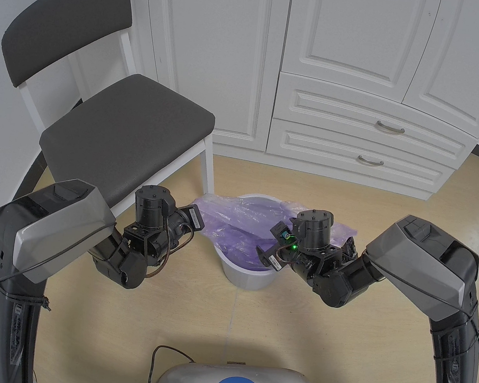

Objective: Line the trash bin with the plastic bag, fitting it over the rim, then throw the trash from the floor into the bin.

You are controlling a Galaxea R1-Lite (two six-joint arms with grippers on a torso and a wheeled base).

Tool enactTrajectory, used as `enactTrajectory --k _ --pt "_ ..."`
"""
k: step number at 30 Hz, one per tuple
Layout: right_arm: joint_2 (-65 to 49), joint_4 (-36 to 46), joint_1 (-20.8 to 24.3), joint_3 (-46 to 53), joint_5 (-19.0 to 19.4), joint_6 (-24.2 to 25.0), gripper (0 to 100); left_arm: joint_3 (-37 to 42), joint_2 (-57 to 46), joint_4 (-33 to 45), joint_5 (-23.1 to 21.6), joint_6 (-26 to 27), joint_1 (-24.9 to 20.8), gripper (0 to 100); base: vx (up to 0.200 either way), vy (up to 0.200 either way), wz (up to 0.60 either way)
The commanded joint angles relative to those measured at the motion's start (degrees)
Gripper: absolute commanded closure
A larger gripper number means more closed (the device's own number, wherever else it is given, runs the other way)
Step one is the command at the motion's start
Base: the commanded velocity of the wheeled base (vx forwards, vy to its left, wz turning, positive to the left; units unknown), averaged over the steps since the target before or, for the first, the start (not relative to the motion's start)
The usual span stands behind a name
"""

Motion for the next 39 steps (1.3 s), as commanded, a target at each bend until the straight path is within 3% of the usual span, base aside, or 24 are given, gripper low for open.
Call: enactTrajectory --k 1,6,7,17,22,23,27,28,35,39 --pt "6.75 0.19 -0.5 -9.05 -0.41 0.3 0 0.29 -0.12 -0.31 0.01 -0.07 -0.09 100 0.0 0.0 0.0" --pt "9.03 0.63 -0.59 -11.69 -0.5 0.47 0 0.2 -0.03 -0.4 0.01 -0.07 -0.18 100 0.0 0.0 0.0" --pt "9.03 0.63 -0.59 -11.77 -0.5 0.47 100 0.2 -0.03 -0.4 0.01 -0.07 -0.18 100 0.0 0.0 0.0" --pt "7.8 2.3 -3.32 -20.12 -0.5 0.47 100 -0.24 0.41 -0.49 0.01 -0.34 -0.18 100 0.0 0.0 0.0" --pt "9.73 7.49 -4.46 -31.2 -0.41 0.56 100 -0.86 0.67 -0.58 0.01 -0.69 -0.26 100 0.0 0.0 0.0" --pt "12.46 10.65 -4.55 -38.41 -0.41 1.0 100 -1.65 1.46 -0.75 0.27 -0.78 -0.44 100 0.0 0.0 0.0" --pt "14.74 13.55 -4.46 -38.83 -0.41 1.79 100 -3.23 3.4 -2.07 0.8 -1.48 -0.88 100 0.0 0.0 0.0" --pt "14.74 13.55 -4.46 -38.83 -0.41 1.79 0 -3.23 3.4 -2.07 0.8 -1.48 -0.88 100 0.0 0.0 0.0" --pt "11.23 9.86 -4.37 -38.83 -0.41 7.33 0 -4.64 3.84 -3.92 2.03 -3.94 -1.5 100 0.0 0.0 0.0" --pt "-1.87 10.74 -3.67 -26.1 0.38 7.06 0 -4.9 3.66 -4.18 2.47 -4.03 -1.58 100 0.0 0.0 0.0"
